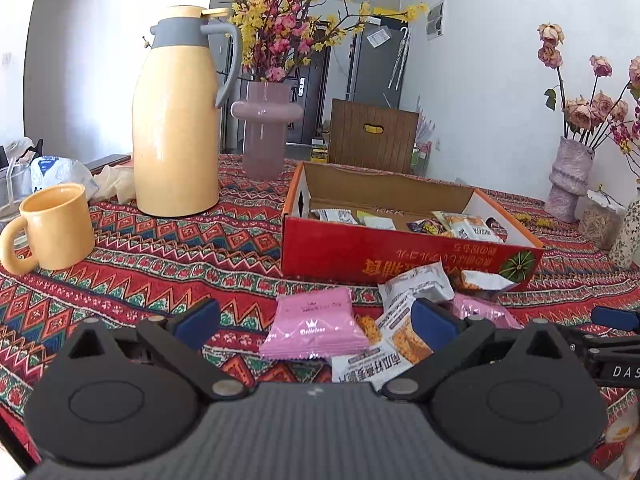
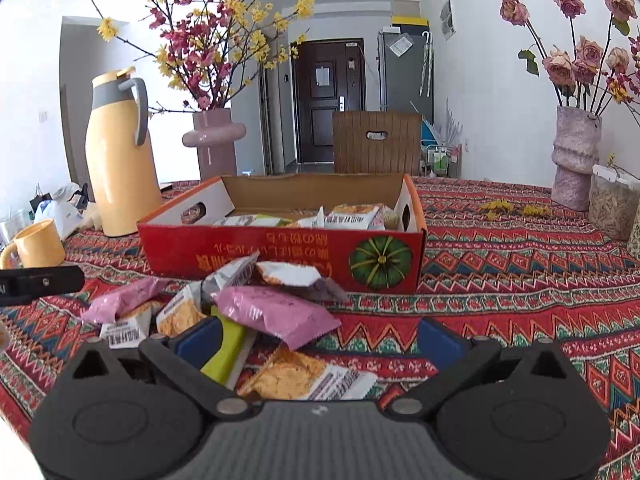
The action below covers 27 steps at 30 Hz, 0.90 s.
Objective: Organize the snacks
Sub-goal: 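Grasp a cracker packet with the right gripper while the left grasps a pink packet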
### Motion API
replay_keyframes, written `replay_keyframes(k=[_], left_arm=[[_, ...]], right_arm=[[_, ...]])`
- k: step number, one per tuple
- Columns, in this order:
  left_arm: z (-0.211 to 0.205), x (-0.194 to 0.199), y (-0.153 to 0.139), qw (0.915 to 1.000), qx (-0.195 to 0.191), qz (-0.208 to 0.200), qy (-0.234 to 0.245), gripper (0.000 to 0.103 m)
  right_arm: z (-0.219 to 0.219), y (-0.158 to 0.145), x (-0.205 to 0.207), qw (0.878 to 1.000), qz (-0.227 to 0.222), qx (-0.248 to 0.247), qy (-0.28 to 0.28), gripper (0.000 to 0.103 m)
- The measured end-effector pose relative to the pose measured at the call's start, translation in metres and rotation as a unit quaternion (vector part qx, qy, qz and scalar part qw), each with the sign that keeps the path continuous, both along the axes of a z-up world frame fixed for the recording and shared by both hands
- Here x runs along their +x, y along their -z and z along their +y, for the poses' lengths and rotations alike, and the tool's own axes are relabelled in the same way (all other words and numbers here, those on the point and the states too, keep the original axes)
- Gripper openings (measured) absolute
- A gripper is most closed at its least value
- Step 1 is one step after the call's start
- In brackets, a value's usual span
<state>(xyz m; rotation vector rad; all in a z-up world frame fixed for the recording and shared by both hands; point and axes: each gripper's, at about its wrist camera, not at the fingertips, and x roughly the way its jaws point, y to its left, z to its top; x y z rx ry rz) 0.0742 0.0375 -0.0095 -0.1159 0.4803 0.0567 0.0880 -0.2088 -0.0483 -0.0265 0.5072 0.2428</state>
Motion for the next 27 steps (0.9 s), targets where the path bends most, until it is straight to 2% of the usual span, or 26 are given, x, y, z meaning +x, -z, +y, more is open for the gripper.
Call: replay_keyframes(k=[7, 14, 16, 21, 27], left_arm=[[0.003, -0.006, 0.007, 0.9999, -0.004, 0.009, -0.001, 0.103], [0.001, -0.007, 0.009, 0.9999, -0.007, 0.013, 0.007, 0.103], [0.000, -0.006, 0.011, 0.9998, -0.007, 0.014, 0.009, 0.103], [0.000, -0.005, 0.012, 0.9998, -0.009, 0.017, 0.011, 0.103], [-0.001, -0.005, 0.013, 0.9998, -0.008, 0.018, 0.010, 0.103]], right_arm=[[0.009, 0.017, 0.004, 0.999, 0.035, -0.013, 0.020, 0.103], [0.021, 0.032, 0.021, 0.996, 0.058, -0.033, 0.062, 0.102], [0.023, 0.036, 0.023, 0.995, 0.061, -0.037, 0.068, 0.099], [0.024, 0.038, 0.024, 0.995, 0.061, -0.042, 0.065, 0.080], [0.023, 0.037, 0.020, 0.997, 0.051, -0.033, 0.052, 0.065]])
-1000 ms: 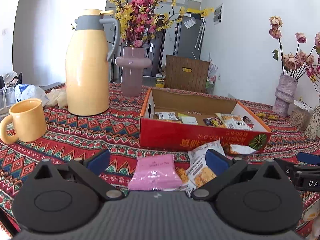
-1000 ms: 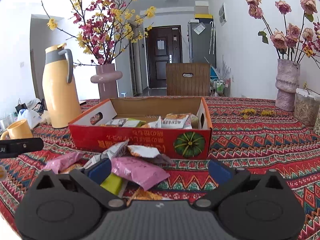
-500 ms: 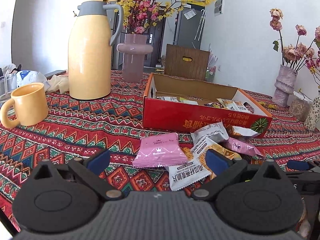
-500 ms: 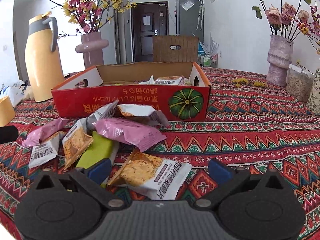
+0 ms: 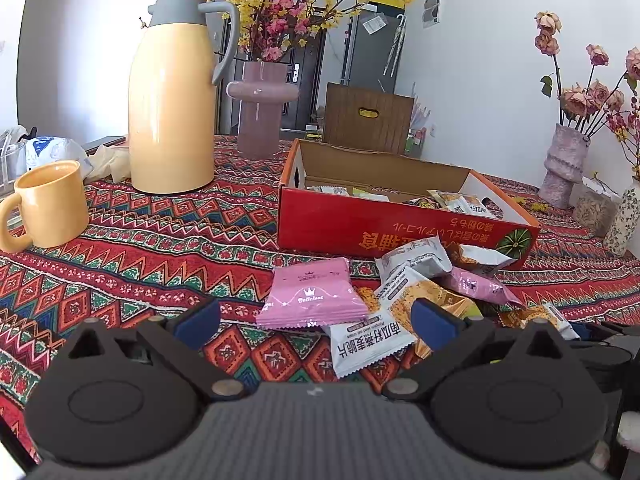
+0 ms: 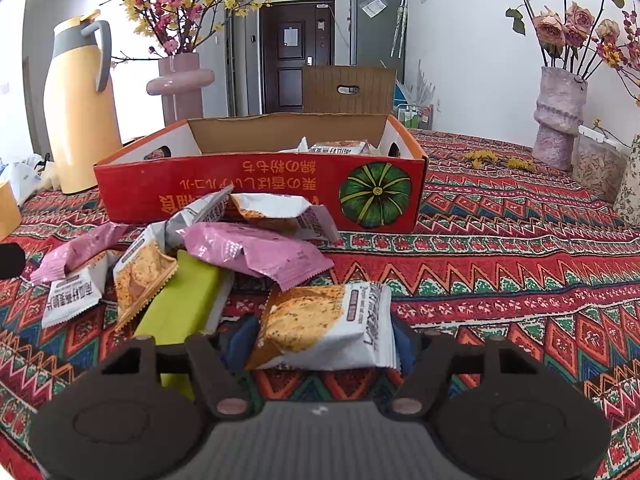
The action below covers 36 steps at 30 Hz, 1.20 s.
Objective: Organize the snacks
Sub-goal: 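Grasp a cracker packet with the right gripper while the left grasps a pink packet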
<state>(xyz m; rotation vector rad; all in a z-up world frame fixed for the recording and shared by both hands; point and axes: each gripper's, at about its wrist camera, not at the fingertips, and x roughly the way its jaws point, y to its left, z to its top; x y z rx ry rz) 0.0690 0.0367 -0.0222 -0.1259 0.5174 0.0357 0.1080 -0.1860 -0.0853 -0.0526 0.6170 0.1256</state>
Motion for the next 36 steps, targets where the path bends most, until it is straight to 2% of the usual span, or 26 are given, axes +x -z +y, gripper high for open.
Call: replay_keyframes(k=[7, 22, 36], left_arm=[[0.000, -0.001, 0.000, 1.0000, 0.002, 0.002, -0.001, 0.103], [0.001, 0.013, 0.001, 0.9998, 0.004, 0.020, -0.008, 0.103], [0.010, 0.074, 0.002, 0.9965, -0.011, 0.078, -0.027, 0.103]], right_arm=[[-0.007, 0.000, -0.005, 1.000, -0.010, 0.000, -0.008, 0.058], [-0.037, -0.018, -0.015, 0.998, -0.058, 0.017, 0.013, 0.057], [-0.055, -0.024, -0.009, 0.996, -0.073, 0.028, 0.034, 0.057]])
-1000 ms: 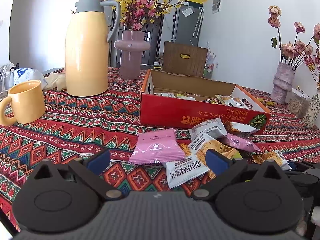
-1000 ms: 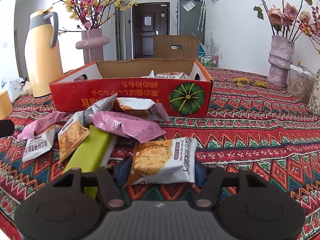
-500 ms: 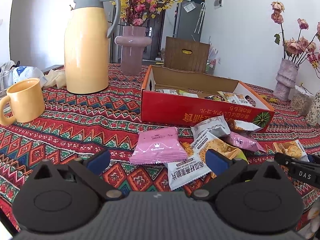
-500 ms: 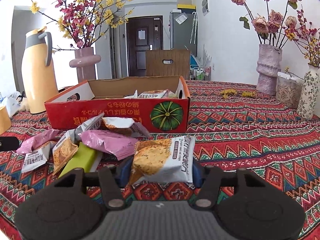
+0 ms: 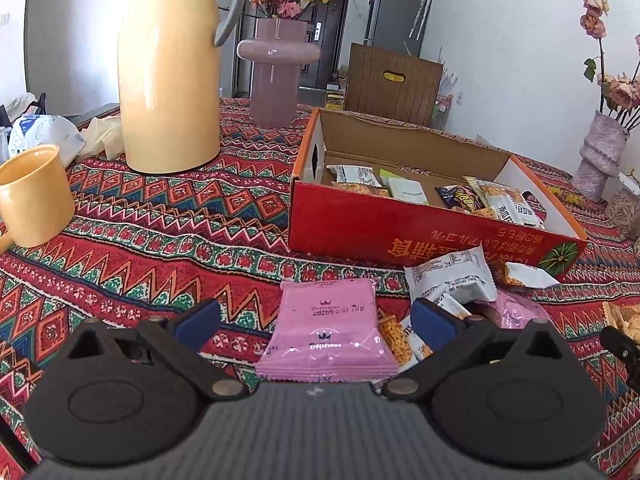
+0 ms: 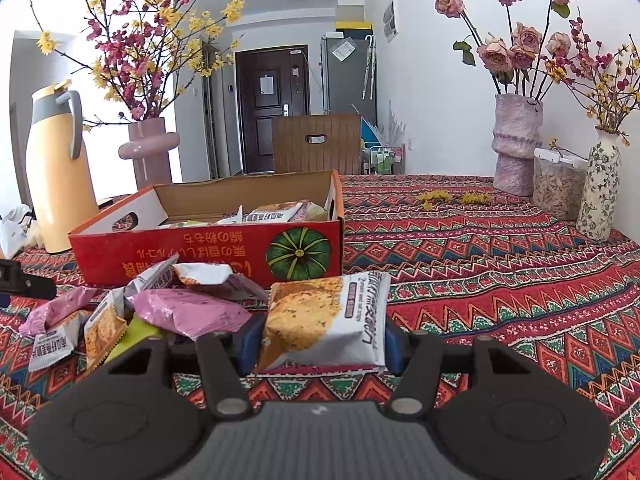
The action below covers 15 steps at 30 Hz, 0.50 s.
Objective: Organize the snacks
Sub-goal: 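Grasp a cracker packet with the right gripper while the left grasps a pink packet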
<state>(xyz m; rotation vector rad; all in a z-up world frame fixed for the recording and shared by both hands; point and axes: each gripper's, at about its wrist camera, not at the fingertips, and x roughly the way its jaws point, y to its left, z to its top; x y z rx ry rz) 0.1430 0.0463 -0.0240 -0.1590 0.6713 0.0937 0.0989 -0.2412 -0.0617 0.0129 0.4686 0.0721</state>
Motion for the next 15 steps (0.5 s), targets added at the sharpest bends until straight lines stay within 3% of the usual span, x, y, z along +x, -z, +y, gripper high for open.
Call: replay_keyframes(k=[10, 12, 14, 15], left_arm=[[0.006, 0.028, 0.015, 0.9984, -0.029, 0.047, -0.002, 0.096], [0.007, 0.031, 0.018, 0.9978, -0.036, 0.055, 0.000, 0.090], [0.009, 0.032, 0.021, 0.9971, -0.045, 0.062, 0.005, 0.072], [0.009, 0.033, 0.022, 0.9966, -0.052, 0.064, 0.010, 0.068]], right_arm=[[-0.001, 0.004, 0.005, 1.000, 0.007, 0.003, 0.000, 0.057], [0.000, 0.004, 0.005, 1.000, 0.007, 0.003, 0.001, 0.058], [0.000, 0.004, 0.005, 1.000, 0.007, 0.003, 0.000, 0.058], [0.000, 0.004, 0.005, 1.000, 0.007, 0.003, 0.000, 0.058]])
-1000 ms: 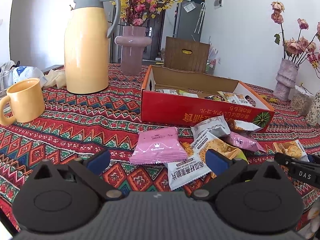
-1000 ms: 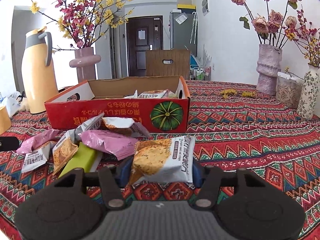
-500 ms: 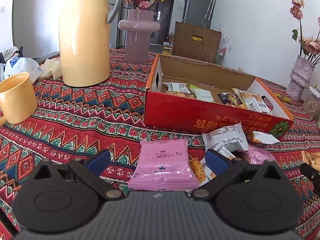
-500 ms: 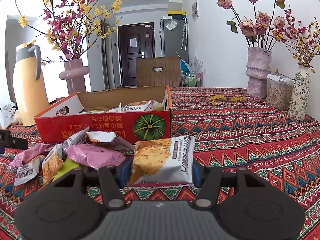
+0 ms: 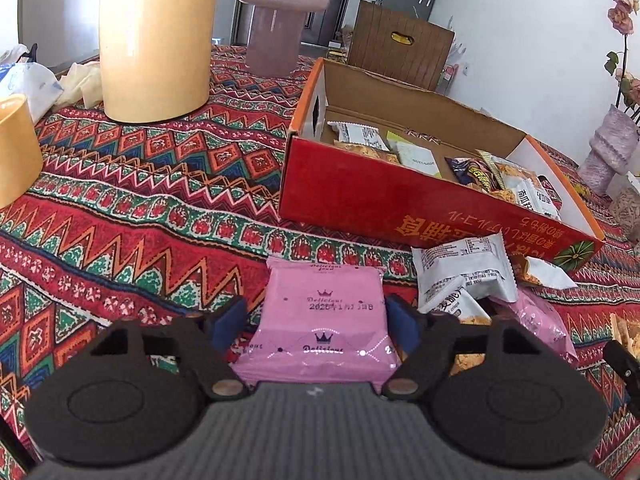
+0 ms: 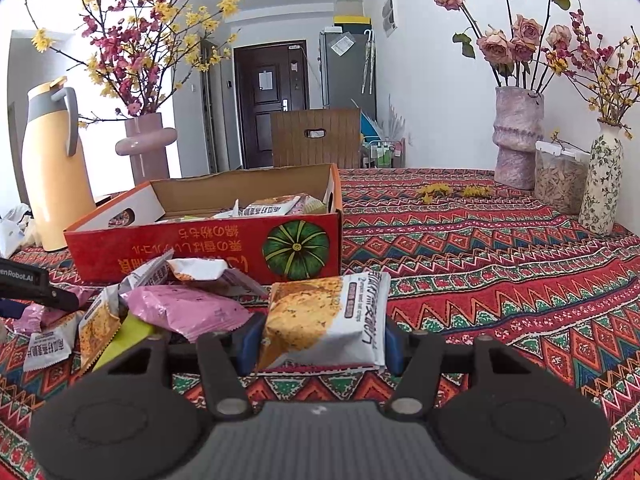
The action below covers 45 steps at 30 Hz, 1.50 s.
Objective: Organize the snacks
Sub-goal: 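Grasp a cracker packet with the right gripper while the left grasps a pink packet, then carry both packets over the box and open both grippers to drop them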
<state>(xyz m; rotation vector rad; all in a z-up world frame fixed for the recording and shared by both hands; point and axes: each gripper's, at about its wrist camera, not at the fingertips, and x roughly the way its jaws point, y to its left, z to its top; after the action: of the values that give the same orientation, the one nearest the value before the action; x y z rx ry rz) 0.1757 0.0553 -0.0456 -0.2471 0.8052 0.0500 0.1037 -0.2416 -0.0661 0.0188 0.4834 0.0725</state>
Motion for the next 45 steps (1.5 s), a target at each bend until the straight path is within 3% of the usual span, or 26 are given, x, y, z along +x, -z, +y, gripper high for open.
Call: replay_keyframes(k=[2, 15, 30, 45], left_arm=[[0.000, -0.001, -0.001, 1.0000, -0.002, -0.004, 0.001, 0.063], [0.000, -0.011, -0.010, 0.9993, 0.018, -0.033, -0.002, 0.063], [-0.026, -0.035, -0.051, 0.9872, 0.081, -0.136, 0.020, 0.063], [-0.044, -0.001, -0.082, 0.9793, 0.097, -0.175, 0.033, 0.063]], right_arm=[[0.000, 0.000, 0.000, 1.000, 0.000, 0.000, 0.000, 0.058], [0.004, -0.001, -0.001, 1.000, -0.003, -0.001, -0.003, 0.058], [0.009, -0.022, 0.006, 0.999, -0.031, 0.000, -0.015, 0.058], [0.027, -0.050, 0.051, 0.997, -0.066, 0.000, -0.040, 0.058]])
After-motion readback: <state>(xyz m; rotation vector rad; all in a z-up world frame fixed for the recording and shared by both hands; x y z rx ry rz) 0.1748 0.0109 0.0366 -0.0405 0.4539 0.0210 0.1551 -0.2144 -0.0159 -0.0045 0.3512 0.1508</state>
